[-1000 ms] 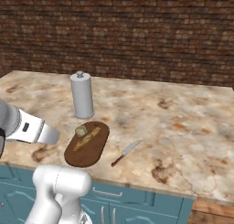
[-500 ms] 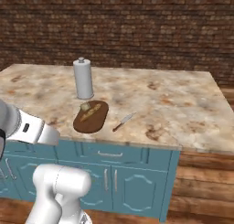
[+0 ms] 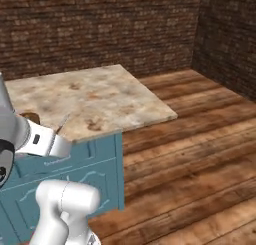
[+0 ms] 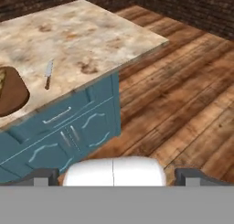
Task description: Retrieve the sausage and cheese from the fridge and place them on the cutting board on the counter.
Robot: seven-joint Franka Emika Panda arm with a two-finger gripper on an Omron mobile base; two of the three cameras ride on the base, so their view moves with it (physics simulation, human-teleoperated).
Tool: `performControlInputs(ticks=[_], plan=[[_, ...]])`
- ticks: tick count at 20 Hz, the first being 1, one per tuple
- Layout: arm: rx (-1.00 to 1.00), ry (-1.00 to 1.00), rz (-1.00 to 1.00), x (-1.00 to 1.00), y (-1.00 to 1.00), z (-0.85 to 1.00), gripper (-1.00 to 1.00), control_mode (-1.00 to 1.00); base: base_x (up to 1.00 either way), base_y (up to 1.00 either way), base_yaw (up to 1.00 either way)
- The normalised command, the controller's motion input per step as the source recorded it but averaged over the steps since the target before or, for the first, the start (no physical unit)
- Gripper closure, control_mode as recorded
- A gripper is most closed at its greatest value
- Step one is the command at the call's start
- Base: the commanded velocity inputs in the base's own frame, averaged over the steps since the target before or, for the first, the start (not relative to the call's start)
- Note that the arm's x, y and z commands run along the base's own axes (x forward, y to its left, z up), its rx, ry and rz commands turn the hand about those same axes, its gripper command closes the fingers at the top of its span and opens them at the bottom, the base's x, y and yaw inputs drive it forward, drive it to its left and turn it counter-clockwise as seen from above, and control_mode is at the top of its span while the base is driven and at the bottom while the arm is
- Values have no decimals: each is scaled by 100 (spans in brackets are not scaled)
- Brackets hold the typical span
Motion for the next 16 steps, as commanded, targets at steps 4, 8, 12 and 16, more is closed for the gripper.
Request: performControlInputs(ticks=[4, 8, 12, 16], plan=[[0, 0, 0, 0, 0, 0, -100, 100, -4, -31, -85], [0, 0, 0, 0, 0, 0, -100, 100, 0, -49, -79], [0, 0, 0, 0, 0, 0, -100, 100, 15, -45, -70], [0, 0, 0, 0, 0, 0, -100, 100, 99, -19, -30]])
